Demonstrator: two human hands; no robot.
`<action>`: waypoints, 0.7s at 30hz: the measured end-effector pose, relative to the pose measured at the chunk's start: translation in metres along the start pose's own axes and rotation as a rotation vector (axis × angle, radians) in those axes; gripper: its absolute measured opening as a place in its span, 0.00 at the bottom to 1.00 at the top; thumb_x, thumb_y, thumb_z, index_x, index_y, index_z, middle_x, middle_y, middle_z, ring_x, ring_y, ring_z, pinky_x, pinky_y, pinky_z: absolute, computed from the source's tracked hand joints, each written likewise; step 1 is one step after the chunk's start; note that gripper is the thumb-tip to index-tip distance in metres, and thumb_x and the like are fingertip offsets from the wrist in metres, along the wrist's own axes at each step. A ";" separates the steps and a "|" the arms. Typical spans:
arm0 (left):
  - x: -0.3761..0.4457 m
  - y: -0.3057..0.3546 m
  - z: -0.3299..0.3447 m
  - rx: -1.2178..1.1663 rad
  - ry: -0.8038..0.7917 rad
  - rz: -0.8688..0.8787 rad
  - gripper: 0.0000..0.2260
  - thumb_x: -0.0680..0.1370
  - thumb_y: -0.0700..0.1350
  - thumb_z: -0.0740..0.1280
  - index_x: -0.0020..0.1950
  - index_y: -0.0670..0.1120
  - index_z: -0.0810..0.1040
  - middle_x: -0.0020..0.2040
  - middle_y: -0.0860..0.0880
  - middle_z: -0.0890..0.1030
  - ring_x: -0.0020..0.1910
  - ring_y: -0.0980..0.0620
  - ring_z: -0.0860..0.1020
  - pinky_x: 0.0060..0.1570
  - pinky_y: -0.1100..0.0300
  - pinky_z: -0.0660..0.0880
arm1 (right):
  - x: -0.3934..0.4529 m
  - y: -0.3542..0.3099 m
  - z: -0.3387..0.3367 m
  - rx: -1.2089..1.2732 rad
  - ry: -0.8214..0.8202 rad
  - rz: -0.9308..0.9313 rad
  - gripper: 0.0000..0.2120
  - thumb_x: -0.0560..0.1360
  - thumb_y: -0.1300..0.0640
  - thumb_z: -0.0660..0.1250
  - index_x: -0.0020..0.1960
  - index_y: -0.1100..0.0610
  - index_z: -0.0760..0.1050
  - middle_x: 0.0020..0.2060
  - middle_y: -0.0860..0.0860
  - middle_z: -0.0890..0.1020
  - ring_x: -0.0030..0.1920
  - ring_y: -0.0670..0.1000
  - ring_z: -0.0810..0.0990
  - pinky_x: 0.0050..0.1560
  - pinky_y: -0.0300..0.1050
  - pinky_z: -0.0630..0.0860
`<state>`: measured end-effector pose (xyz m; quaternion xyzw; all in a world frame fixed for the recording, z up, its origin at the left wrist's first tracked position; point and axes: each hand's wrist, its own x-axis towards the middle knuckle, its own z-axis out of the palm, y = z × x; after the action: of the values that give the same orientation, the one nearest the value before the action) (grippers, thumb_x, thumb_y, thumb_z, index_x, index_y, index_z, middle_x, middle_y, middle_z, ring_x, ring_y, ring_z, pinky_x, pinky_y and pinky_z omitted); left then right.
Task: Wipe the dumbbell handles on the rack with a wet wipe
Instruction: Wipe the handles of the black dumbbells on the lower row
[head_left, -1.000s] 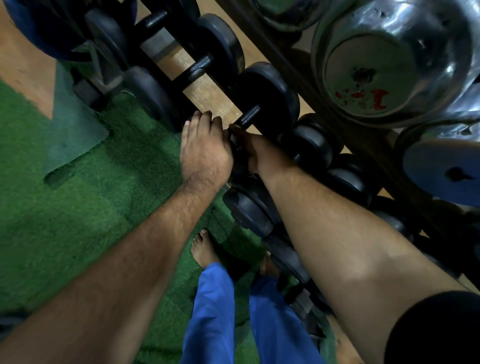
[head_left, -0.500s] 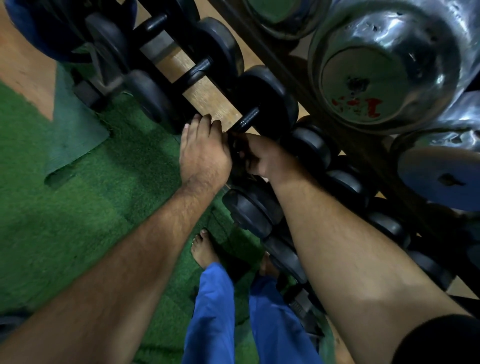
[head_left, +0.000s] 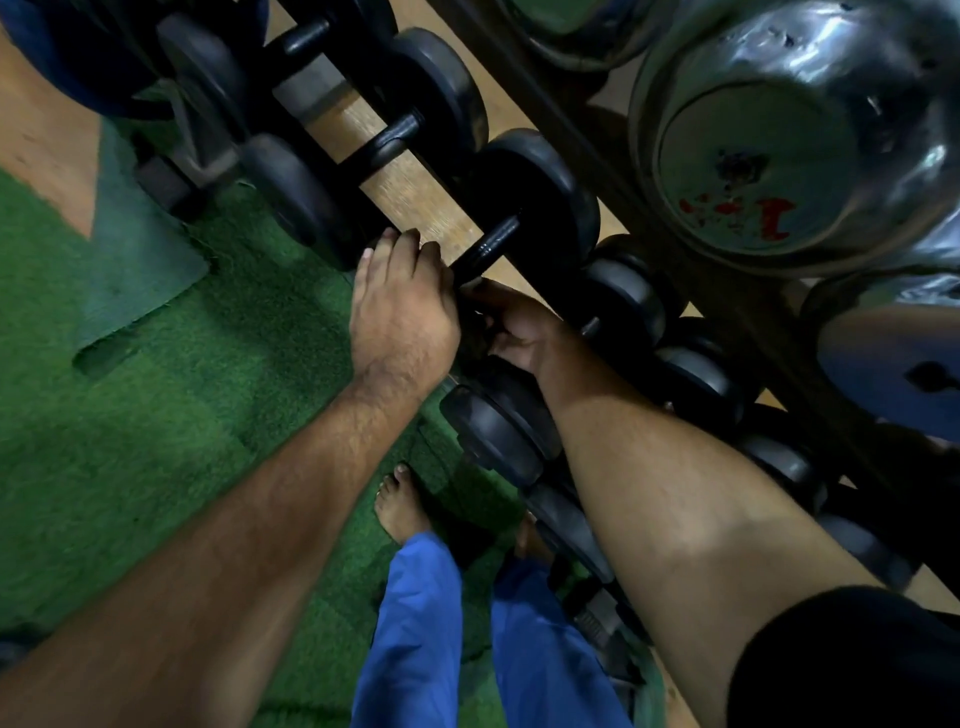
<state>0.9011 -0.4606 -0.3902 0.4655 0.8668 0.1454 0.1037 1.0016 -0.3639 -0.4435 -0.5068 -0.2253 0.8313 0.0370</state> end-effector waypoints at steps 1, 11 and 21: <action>0.000 0.000 0.000 -0.008 0.010 0.003 0.18 0.81 0.47 0.56 0.67 0.41 0.74 0.69 0.43 0.73 0.74 0.42 0.65 0.75 0.46 0.58 | 0.003 0.002 -0.001 0.061 -0.024 -0.029 0.09 0.82 0.62 0.58 0.45 0.55 0.73 0.30 0.47 0.77 0.24 0.42 0.74 0.25 0.35 0.71; -0.002 0.002 0.003 -0.026 0.032 -0.008 0.20 0.80 0.48 0.54 0.68 0.41 0.73 0.69 0.43 0.73 0.74 0.43 0.64 0.74 0.45 0.58 | 0.002 -0.006 -0.006 0.257 -0.068 -0.013 0.21 0.82 0.50 0.59 0.36 0.57 0.80 0.25 0.49 0.77 0.23 0.46 0.74 0.26 0.36 0.66; -0.002 0.006 0.000 -0.028 0.031 -0.025 0.20 0.80 0.47 0.56 0.67 0.40 0.74 0.70 0.42 0.72 0.74 0.42 0.64 0.75 0.46 0.58 | 0.003 -0.035 0.020 0.430 0.150 -0.076 0.31 0.75 0.40 0.60 0.61 0.66 0.78 0.42 0.60 0.81 0.33 0.56 0.80 0.34 0.40 0.75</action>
<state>0.9067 -0.4594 -0.3882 0.4509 0.8720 0.1633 0.0984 0.9768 -0.3379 -0.4240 -0.5387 -0.0588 0.8182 0.1921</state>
